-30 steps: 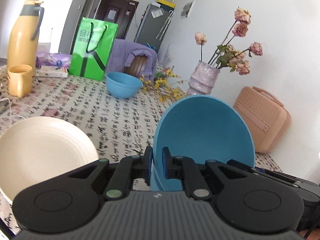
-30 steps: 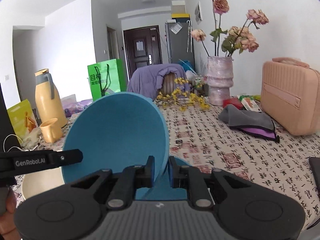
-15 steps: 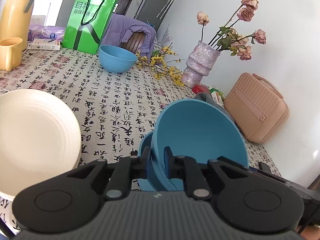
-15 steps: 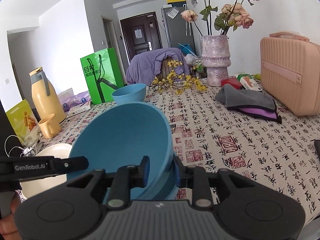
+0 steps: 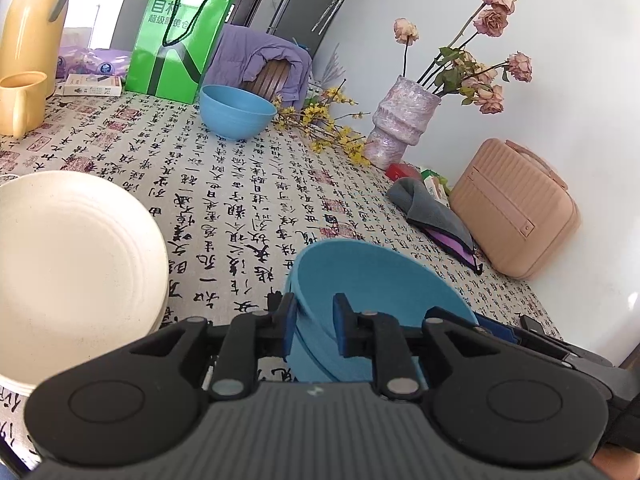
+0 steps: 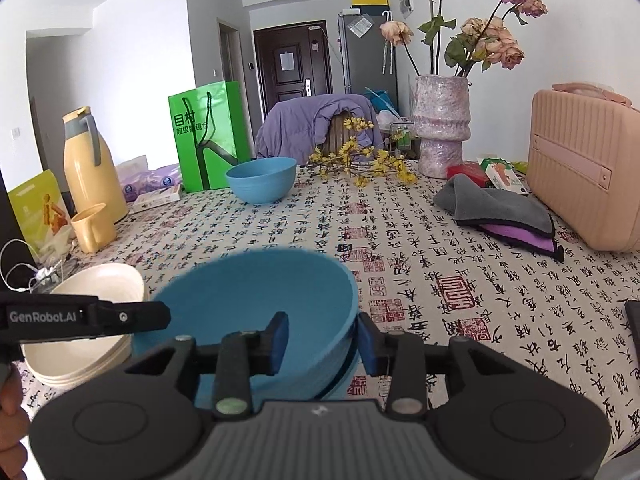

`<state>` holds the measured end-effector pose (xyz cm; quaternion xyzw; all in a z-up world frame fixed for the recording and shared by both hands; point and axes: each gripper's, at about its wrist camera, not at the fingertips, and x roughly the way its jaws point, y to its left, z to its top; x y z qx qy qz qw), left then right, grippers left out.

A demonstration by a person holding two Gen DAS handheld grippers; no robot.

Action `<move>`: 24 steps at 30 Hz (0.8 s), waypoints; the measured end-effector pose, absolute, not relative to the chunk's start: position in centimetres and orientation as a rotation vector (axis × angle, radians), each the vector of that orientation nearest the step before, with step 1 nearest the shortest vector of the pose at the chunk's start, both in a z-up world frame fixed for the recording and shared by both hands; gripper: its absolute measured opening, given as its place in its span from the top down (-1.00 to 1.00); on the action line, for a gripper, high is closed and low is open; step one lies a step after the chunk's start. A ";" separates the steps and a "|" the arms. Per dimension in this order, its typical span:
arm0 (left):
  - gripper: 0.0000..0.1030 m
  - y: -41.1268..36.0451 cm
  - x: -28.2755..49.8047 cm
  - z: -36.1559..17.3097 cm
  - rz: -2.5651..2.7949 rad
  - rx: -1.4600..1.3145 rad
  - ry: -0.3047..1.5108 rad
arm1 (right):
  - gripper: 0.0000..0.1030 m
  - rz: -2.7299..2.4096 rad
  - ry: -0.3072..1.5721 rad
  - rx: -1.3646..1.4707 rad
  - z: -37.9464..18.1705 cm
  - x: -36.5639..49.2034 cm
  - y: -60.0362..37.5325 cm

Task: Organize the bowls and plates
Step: 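Lower the bowl into the first blue bowl and open both tools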

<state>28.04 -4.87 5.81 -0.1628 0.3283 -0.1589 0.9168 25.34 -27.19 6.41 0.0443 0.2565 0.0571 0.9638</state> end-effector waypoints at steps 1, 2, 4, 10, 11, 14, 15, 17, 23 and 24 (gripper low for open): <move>0.64 -4.9 28.0 5.8 -0.328 -0.337 0.674 | 0.21 0.114 0.518 0.086 6.3 25.3 -27.2; 0.64 -4.9 27.9 5.9 -0.328 -0.334 0.669 | 0.20 0.115 0.516 0.081 6.3 25.2 -27.1; 0.60 -4.9 27.8 6.0 -0.331 -0.330 0.658 | 0.19 0.118 0.515 0.080 6.4 25.2 -27.1; 0.19 -4.8 26.6 6.6 -0.336 -0.296 0.612 | -0.03 0.132 0.486 0.076 6.8 24.6 -27.1; 0.16 -4.8 26.3 6.7 -0.336 -0.284 0.601 | -0.05 0.134 0.473 0.075 7.0 24.4 -27.1; -0.10 -4.6 25.2 7.0 -0.331 -0.248 0.570 | -0.13 0.154 0.414 0.061 7.7 23.3 -27.0; -0.29 -4.6 24.7 7.0 -0.323 -0.235 0.558 | -0.17 0.164 0.392 0.054 7.9 22.8 -26.9; -0.49 -4.2 23.6 7.0 -0.294 -0.215 0.531 | -0.25 0.190 0.360 0.038 8.1 21.9 -26.7; -0.77 -3.1 19.6 7.0 -0.200 -0.104 0.443 | -0.53 0.257 0.321 0.033 7.7 19.2 -26.2; -0.86 -3.0 19.0 7.0 -0.185 -0.081 0.428 | -0.61 0.269 0.318 0.038 7.6 18.8 -26.2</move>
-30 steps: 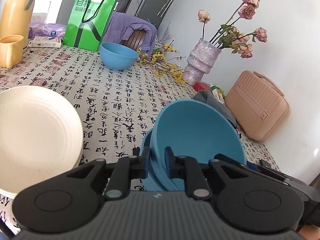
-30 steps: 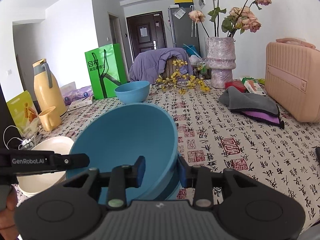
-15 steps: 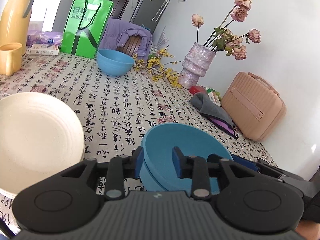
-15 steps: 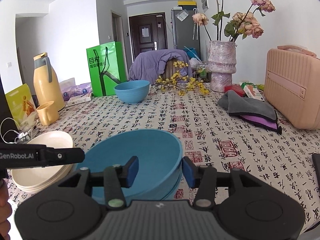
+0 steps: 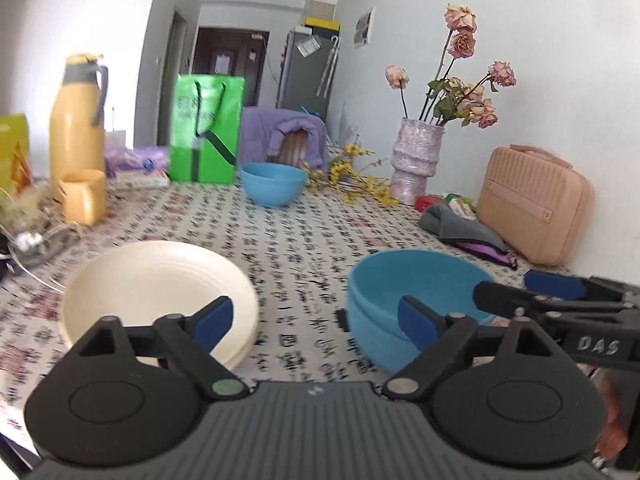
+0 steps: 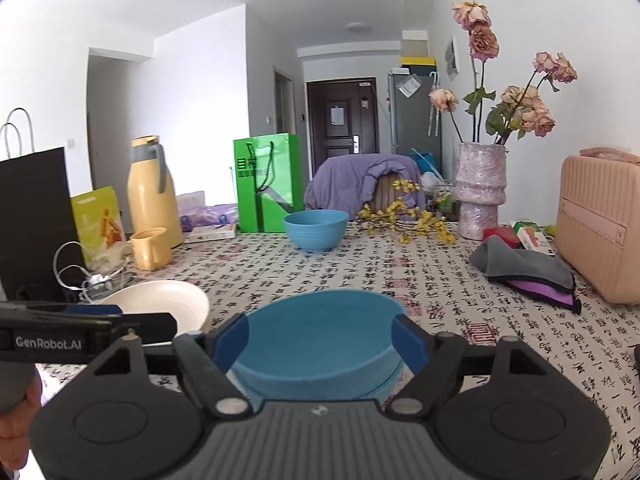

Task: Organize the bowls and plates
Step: 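Lower the bowl into the first blue bowl and open both tools, then move both tools to the blue bowl beside the green bag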

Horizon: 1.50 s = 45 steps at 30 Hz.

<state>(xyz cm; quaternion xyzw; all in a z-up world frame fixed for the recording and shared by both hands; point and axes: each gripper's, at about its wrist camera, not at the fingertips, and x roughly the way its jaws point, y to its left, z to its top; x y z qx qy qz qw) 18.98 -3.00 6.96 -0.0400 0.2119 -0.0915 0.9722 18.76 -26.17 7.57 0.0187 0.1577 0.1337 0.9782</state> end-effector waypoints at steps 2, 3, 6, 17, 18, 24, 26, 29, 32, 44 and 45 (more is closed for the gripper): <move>-0.92 -2.7 17.6 6.9 -0.160 -0.044 0.393 | -0.65 0.297 0.308 0.041 7.2 17.8 -26.1; -0.94 -2.5 17.1 6.9 -0.151 -0.032 0.383 | -0.66 0.307 0.305 0.036 7.1 17.3 -26.0; -0.99 -2.0 15.7 6.9 -0.136 -0.026 0.366 | -0.72 0.324 0.286 0.010 6.6 15.8 -25.5; -1.00 -1.8 13.8 7.2 -0.127 -0.024 0.343 | -0.74 0.314 0.255 -0.003 6.2 13.2 -25.5; -1.00 -1.7 13.8 7.3 -0.129 -0.023 0.339 | -0.74 0.311 0.254 0.000 6.2 13.2 -25.6; -1.00 -1.3 14.2 7.8 -0.112 -0.036 0.330 | -0.74 0.282 0.246 0.001 7.1 14.1 -26.1; -1.00 -1.2 14.6 7.8 -0.110 -0.040 0.332 | -0.74 0.278 0.240 -0.002 7.4 14.5 -26.5; -1.00 -1.3 15.6 8.1 -0.103 -0.034 0.333 | -0.74 0.267 0.242 0.024 8.1 15.5 -27.6; -1.00 -1.6 16.8 8.7 -0.115 -0.029 0.322 | -0.74 0.264 0.263 0.050 8.8 17.2 -29.0; -1.00 -0.8 28.1 11.1 -0.133 -0.187 0.447 | -0.74 0.268 0.335 -0.035 12.4 28.0 -34.0; -1.00 -0.5 29.4 11.4 -0.137 -0.202 0.462 | -0.74 0.271 0.345 -0.043 12.8 29.2 -34.3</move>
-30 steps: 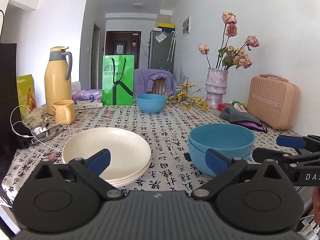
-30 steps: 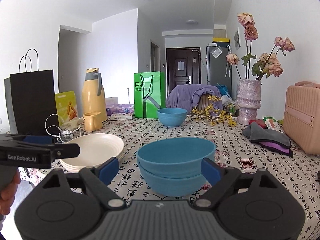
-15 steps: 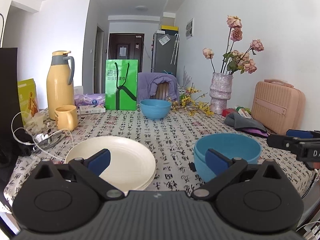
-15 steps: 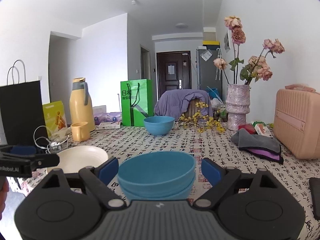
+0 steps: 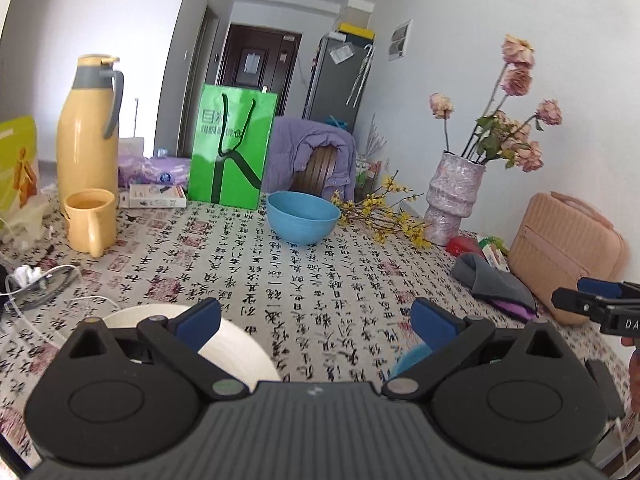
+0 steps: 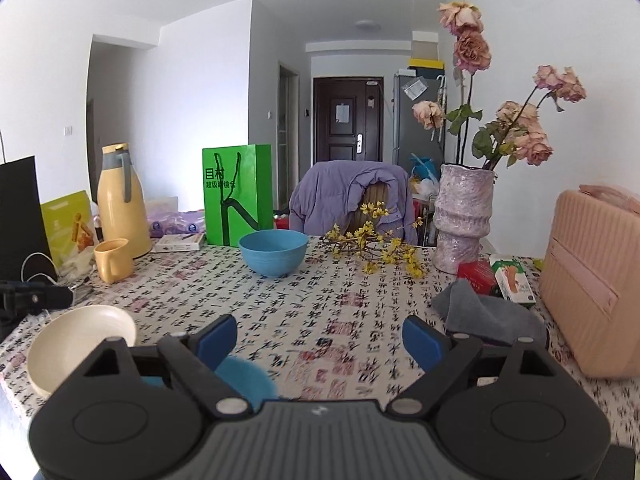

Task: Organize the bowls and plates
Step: 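Move both tools to the blue bowl beside the green bag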

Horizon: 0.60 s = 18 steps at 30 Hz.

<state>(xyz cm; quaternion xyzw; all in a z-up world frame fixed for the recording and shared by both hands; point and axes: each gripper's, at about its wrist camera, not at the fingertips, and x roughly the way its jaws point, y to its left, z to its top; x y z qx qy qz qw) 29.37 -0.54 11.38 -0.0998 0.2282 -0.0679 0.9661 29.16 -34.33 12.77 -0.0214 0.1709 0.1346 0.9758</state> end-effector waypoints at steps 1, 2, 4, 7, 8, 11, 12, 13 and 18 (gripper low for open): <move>-1.00 -0.3 30.6 11.7 -0.148 -0.214 0.468 | -0.74 0.274 0.356 -0.052 13.2 30.6 -34.6; -1.00 -0.2 31.7 12.0 -0.157 -0.217 0.467 | -0.74 0.282 0.369 -0.060 13.6 32.1 -34.8; -1.00 -0.3 34.0 12.6 -0.162 -0.191 0.455 | -0.74 0.291 0.394 -0.073 14.3 34.8 -34.9; -1.00 -0.7 37.4 13.2 -0.155 -0.146 0.447 | -0.74 0.343 0.411 -0.084 15.1 38.8 -35.0; -1.00 -0.7 38.5 13.2 -0.159 -0.143 0.453 | -0.74 0.351 0.422 -0.080 15.3 40.2 -35.0; -1.00 -0.7 42.0 13.3 -0.170 -0.139 0.474 | -0.74 0.359 0.443 -0.075 15.8 44.3 -35.0; -1.00 -0.6 43.1 13.3 -0.165 -0.138 0.483 | -0.74 0.365 0.450 -0.070 15.9 45.6 -34.9; -1.00 -0.5 44.2 13.2 -0.162 -0.139 0.491 | -0.74 0.376 0.459 -0.066 16.0 47.2 -34.8; -1.00 0.6 51.7 11.7 -0.166 -0.230 0.602 | -0.73 0.419 0.506 -0.054 15.9 54.8 -33.2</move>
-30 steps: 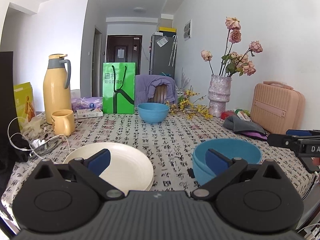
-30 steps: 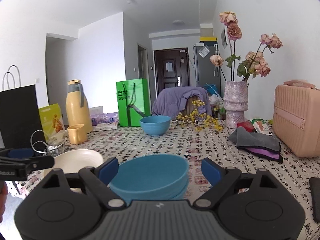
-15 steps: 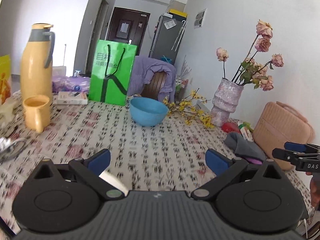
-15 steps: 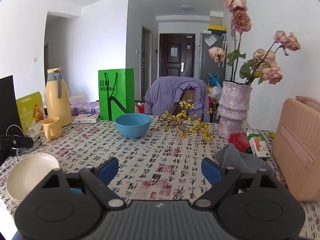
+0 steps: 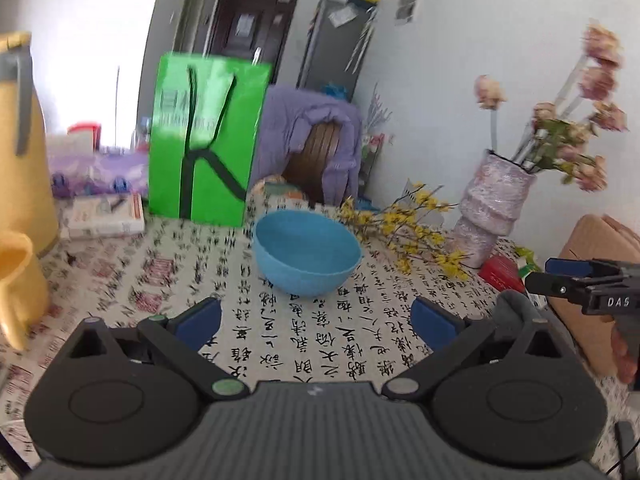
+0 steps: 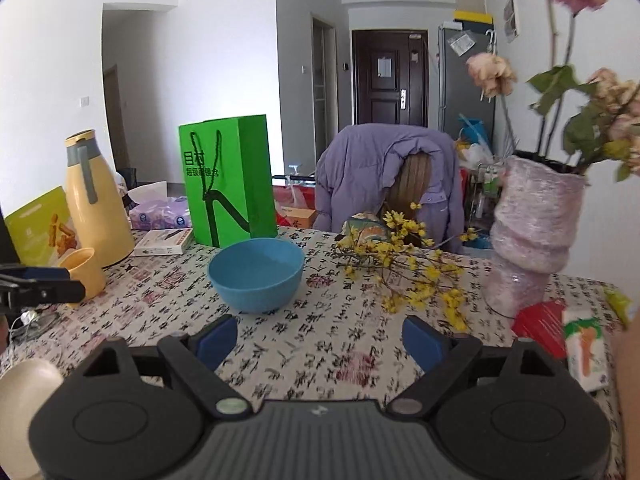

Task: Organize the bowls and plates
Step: 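Move both tools to the blue bowl beside the green bag, then close the left tool on the bowl rim while the right tool grips it too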

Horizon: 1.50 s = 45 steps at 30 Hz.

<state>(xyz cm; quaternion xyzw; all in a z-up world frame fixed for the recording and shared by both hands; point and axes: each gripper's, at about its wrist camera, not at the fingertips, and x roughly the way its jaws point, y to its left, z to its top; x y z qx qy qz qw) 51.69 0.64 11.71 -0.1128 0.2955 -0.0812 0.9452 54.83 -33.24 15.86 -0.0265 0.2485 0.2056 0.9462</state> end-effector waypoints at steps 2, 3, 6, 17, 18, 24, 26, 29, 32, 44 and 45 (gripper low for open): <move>-1.00 1.3 54.8 10.9 -0.162 -0.264 0.643 | -0.73 0.424 0.526 -0.052 15.5 58.2 -32.4; -0.99 1.4 56.3 10.5 -0.152 -0.267 0.652 | -0.72 0.428 0.537 -0.049 15.2 59.9 -31.9; -0.97 1.4 60.8 9.2 -0.112 -0.244 0.662 | -0.69 0.445 0.581 -0.023 14.0 65.0 -30.1; -0.37 2.3 71.3 3.8 -0.038 -0.343 0.802 | -0.44 0.471 0.752 0.045 8.0 76.5 -22.8; -0.25 2.3 71.7 3.4 -0.037 -0.345 0.810 | -0.32 0.474 0.761 0.042 7.6 77.0 -22.3; 0.53 1.5 72.7 2.5 -0.054 -0.331 0.851 | 0.50 0.456 0.808 0.046 5.9 78.3 -20.7; 0.58 1.1 72.5 2.6 -0.040 -0.326 0.855 | 0.70 0.447 0.824 0.076 5.7 78.6 -20.6; 0.70 -0.1 72.1 2.9 -0.044 -0.321 0.871 | 0.82 0.390 0.803 0.050 6.0 77.9 -20.7; 0.72 -1.1 71.4 3.5 -0.074 -0.336 0.869 | 0.87 0.359 0.787 0.028 6.8 77.0 -21.9; 0.74 -7.5 64.9 8.8 -0.165 -0.322 0.824 | 0.88 0.272 0.699 -0.038 12.8 68.9 -28.3; 0.74 -8.1 64.2 9.5 -0.175 -0.315 0.814 | 0.88 0.268 0.689 -0.039 13.4 68.0 -28.8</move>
